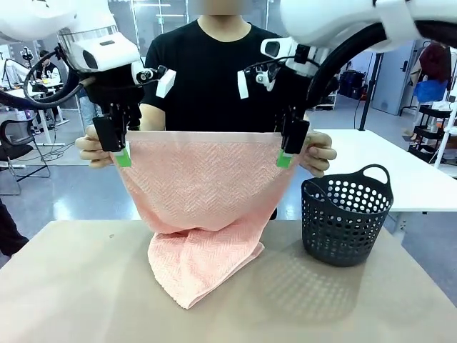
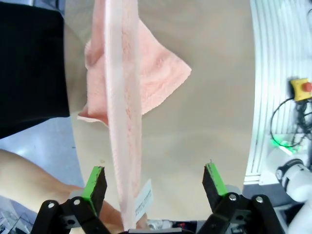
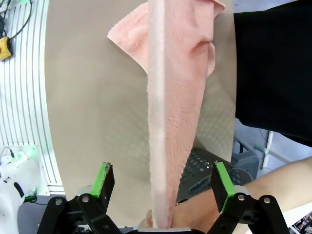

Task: Fold the towel.
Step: Grab the top end of the 100 cm Hotel Towel extended by the human.

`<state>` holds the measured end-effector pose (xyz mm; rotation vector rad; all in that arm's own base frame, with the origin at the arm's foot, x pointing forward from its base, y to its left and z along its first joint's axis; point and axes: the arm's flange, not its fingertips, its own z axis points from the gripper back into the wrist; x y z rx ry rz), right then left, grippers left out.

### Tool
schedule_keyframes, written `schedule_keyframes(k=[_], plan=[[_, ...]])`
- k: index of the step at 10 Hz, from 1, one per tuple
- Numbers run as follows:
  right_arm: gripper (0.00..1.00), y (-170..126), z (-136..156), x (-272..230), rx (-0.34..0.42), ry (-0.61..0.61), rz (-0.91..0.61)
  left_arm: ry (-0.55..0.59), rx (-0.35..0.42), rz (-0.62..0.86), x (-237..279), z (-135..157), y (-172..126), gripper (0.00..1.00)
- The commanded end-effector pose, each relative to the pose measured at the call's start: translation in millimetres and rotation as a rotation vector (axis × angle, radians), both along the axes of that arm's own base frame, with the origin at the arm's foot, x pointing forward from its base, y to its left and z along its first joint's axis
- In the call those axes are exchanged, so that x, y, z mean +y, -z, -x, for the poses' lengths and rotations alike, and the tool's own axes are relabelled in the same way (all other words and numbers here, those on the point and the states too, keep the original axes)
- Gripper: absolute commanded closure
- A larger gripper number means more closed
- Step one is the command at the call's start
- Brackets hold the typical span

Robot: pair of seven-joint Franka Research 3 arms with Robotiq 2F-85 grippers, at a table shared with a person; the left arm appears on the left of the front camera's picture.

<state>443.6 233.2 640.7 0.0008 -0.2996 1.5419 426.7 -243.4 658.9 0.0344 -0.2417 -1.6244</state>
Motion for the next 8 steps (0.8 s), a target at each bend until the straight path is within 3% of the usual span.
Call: schedule_keyframes(k=[1, 2, 3, 4, 5, 6, 7, 8], plan=[[0.0, 4.0, 3.7, -4.2, -0.01, -0.001, 0.004, 0.039, -0.028, 0.067, 6.0, 2.5, 9.7, 0.0], [0.31, 1.4, 5.4, -6.4, -0.02, 0.002, 0.011, 0.03, -0.038, 0.058, 6.7, 3.1, 10.2, 0.53], [0.6, 1.3, 7.2, -6.6, -0.024, -0.003, 0.021, 0.03, -0.041, 0.06, 6.8, 3.4, 9.9, 0.56], [0.9, 2.9, 7.7, -6.2, -0.025, -0.002, 0.027, 0.025, -0.038, 0.055, 5.8, 3.5, 10.5, 1.0], [1.0, 5.5, 8.4, -5.7, -0.019, 0.006, 0.023, 0.023, -0.032, 0.037, 6.1, 3.8, 12.3, 1.0], [1.0, 7.3, 9.9, -5.8, -0.019, 0.009, 0.028, 0.017, -0.03, 0.03, 8.6, 4.3, 11.2, 1.0], [1.0, 7.1, 10.5, -7.5, -0.022, 0.013, 0.023, 0.012, -0.036, 0.039, 10.4, 5.1, 10.2, 0.84], [0.97, 5.9, 11.1, -8.9, -0.025, 0.016, 0.02, -0.001, -0.036, 0.036, 9.2, 6.2, 12.2, 0.94]])
